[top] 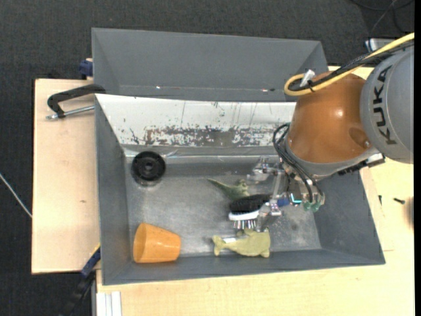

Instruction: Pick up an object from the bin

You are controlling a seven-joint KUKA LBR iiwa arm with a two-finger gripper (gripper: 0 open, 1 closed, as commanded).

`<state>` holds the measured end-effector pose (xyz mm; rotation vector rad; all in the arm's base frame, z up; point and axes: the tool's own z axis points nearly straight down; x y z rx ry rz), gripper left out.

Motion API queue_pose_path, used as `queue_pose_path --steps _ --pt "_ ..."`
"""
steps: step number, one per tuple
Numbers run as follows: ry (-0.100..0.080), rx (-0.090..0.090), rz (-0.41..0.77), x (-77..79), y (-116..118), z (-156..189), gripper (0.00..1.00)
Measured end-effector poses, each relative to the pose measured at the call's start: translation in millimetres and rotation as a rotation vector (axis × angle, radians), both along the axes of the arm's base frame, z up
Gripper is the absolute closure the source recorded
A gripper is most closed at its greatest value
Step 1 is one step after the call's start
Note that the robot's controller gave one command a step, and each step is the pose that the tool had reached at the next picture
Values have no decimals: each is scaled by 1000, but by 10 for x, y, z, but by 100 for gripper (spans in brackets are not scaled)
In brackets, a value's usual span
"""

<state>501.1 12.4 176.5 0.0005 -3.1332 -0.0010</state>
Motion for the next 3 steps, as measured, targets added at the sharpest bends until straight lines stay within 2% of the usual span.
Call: queue_pose_path --steps 1,2,3 --pt "-15 0 88 196 -141 -746 0" --pt "-16 3 88 202 -129 -765 100" --pt "-23 -2 102 284 -394 456 100"
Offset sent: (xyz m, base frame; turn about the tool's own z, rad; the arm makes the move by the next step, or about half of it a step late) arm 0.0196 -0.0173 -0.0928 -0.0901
